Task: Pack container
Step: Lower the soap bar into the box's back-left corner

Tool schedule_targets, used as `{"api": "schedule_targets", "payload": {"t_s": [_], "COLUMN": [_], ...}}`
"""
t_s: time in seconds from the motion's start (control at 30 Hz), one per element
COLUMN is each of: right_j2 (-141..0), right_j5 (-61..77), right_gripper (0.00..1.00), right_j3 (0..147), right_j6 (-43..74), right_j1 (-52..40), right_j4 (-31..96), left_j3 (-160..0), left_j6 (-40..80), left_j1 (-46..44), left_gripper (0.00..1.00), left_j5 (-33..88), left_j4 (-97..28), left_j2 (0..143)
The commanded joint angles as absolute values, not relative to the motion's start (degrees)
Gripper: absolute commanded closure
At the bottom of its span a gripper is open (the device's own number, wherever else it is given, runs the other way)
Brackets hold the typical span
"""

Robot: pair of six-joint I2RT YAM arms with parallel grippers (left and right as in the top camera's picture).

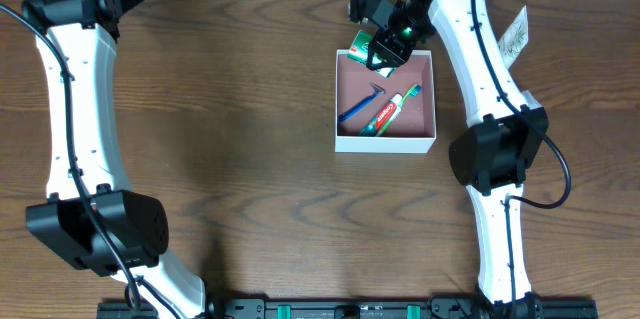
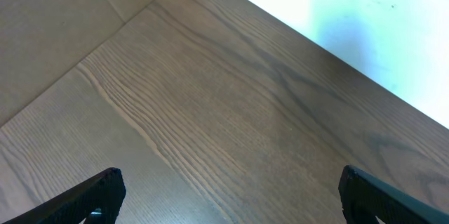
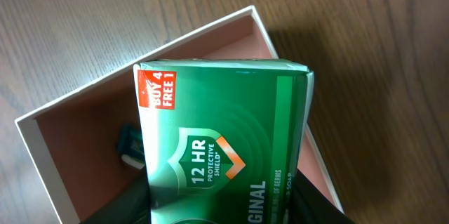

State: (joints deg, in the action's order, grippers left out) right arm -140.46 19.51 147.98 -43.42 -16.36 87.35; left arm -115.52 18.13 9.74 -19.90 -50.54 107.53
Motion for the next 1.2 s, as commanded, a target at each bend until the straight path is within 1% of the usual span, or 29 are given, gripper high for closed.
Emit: {"api": "schedule_targets", "payload": {"t_s": [0.0, 0.37, 0.47, 0.53, 0.63, 0.67, 0.9, 1.17], "right_j2": [-140.62, -143.06, -144.38, -145.32, -146.39, -147.22, -150.45, -151.89], "right_j5": [20.36, 20.34, 20.36, 20.34, 20.36, 20.34, 20.32, 20.36], "right_gripper": [0.79, 0.78, 0.85, 0.87, 0.8, 0.8, 0.82, 0.79], "right_j3": [148.33, 148.27, 148.27, 148.27, 148.27, 148.27, 148.24, 148.22], "right_j6": [-46.09, -52.97, -56.58, -58.94, -60.14, -60.16, -60.16, -60.31], "right_j1": [-16.58, -16.58, -16.58, -16.6, -16.58, -16.58, -16.69, -17.93], "right_j4": [88.05, 88.71, 88.71, 88.49, 88.03, 87.77, 85.84, 82.7], "left_j3": [-115.24, -115.24, -115.24, -115.24, -115.24, -115.24, -115.24, -115.24], "left_j6": [17.82, 17.82, 17.82, 17.82, 17.82, 17.82, 17.82, 17.82], "left_j1": [9.85, 9.85, 9.85, 9.85, 9.85, 9.85, 9.85, 9.85], "left_gripper": [0.02, 0.02, 0.02, 0.02, 0.02, 0.02, 0.02, 0.02], "left_j5": [-20.84, -20.84, -20.84, -20.84, -20.84, -20.84, -20.84, -20.84], "left_j4": [-50.52, -50.52, -50.52, -50.52, -50.52, -50.52, -50.52, -50.52], "left_j2": [107.37, 107.37, 107.37, 107.37, 107.39, 107.37, 107.37, 107.37]}}
